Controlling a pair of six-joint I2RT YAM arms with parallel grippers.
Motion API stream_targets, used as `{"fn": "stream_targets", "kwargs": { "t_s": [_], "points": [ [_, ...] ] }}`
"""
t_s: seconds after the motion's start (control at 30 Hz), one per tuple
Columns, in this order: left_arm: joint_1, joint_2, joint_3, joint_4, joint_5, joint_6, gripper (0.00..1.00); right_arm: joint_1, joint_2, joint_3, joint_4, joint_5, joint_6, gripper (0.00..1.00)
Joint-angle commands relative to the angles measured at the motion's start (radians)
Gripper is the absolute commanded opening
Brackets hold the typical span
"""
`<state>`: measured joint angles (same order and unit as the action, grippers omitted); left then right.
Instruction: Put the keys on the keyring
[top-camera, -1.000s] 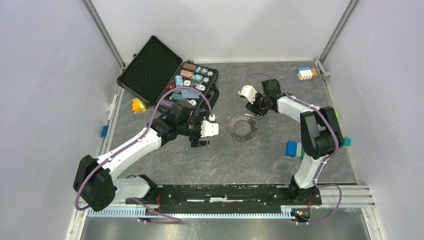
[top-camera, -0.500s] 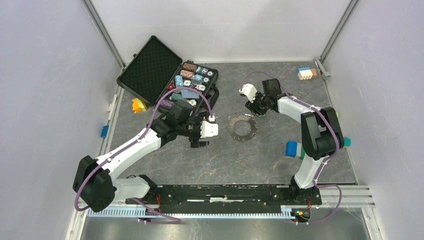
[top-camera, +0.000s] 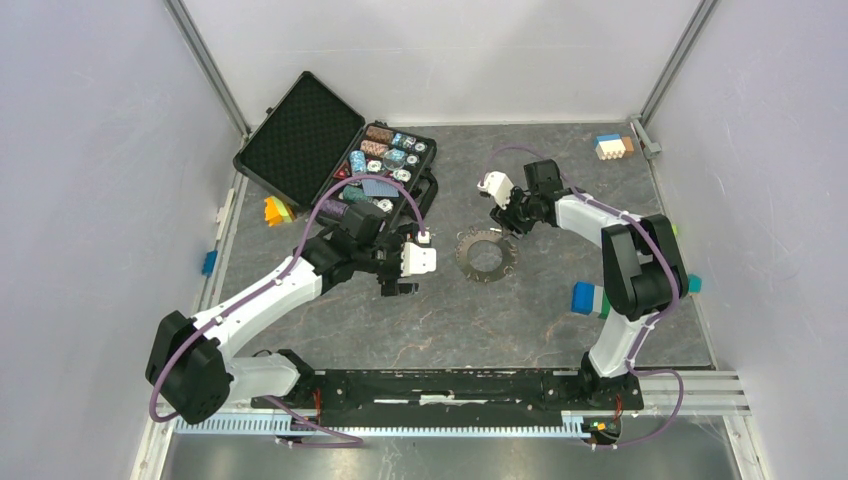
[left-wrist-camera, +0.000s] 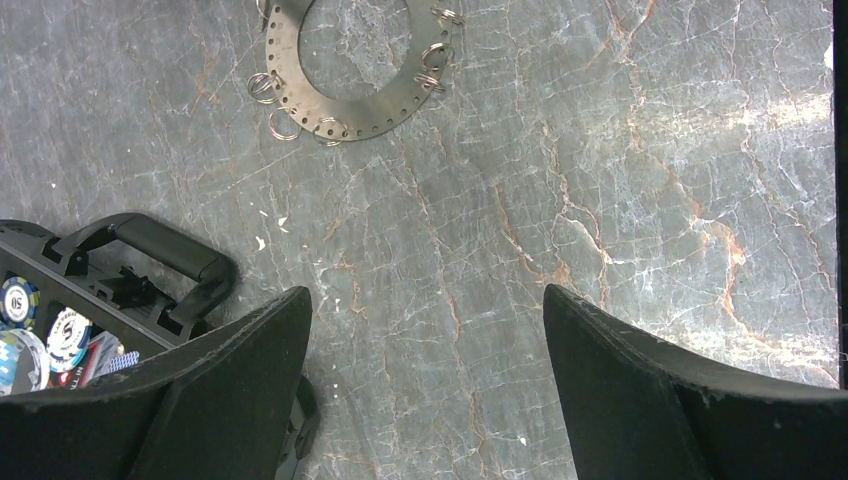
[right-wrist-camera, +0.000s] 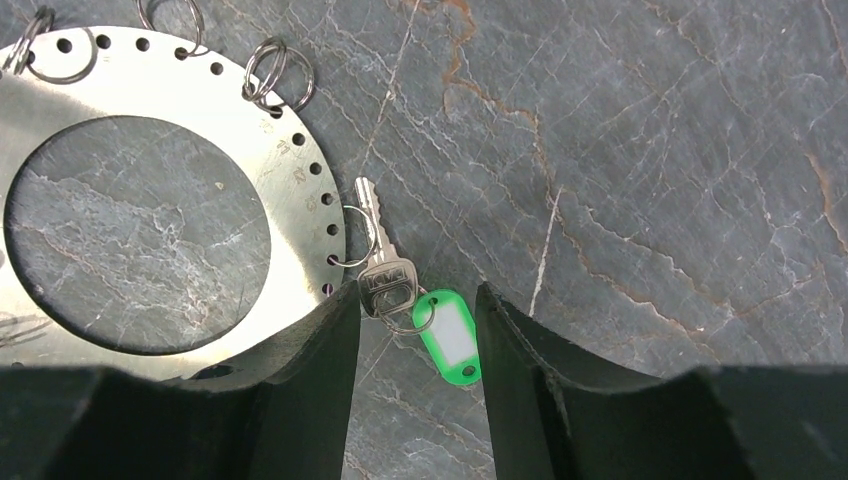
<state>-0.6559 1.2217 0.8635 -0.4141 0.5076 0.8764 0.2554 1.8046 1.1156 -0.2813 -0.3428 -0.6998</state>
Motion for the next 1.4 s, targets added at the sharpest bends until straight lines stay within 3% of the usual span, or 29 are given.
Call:
{"fn": "stream_targets", "kwargs": {
  "t_s": [0.0, 0.3, 0.87, 1.37],
  "points": [
    [0.002, -0.012, 0.002, 0.011, 0.014, 0.007, 0.92, 0.001, 0.011, -0.006, -0.004, -0.003, -0.018, 0.52],
    [0.002, -0.005, 0.002, 0.008, 0.017, 0.016, 0.93, 0.002, 0.042, 0.006, 0.002, 0.011, -0.011, 0.52],
    [0.002, 0.006, 0.015, 0.001, 0.019, 0.015, 0.93, -0.003, 0.063, 0.027, 0.072, 0.191, 0.050, 0.53],
    [0.002, -0.006, 0.003, 0.001, 0.013, 0.022, 0.94, -0.033, 0.055, 0.040, 0.116, 0.223, 0.121, 0.55]
  ]
}}
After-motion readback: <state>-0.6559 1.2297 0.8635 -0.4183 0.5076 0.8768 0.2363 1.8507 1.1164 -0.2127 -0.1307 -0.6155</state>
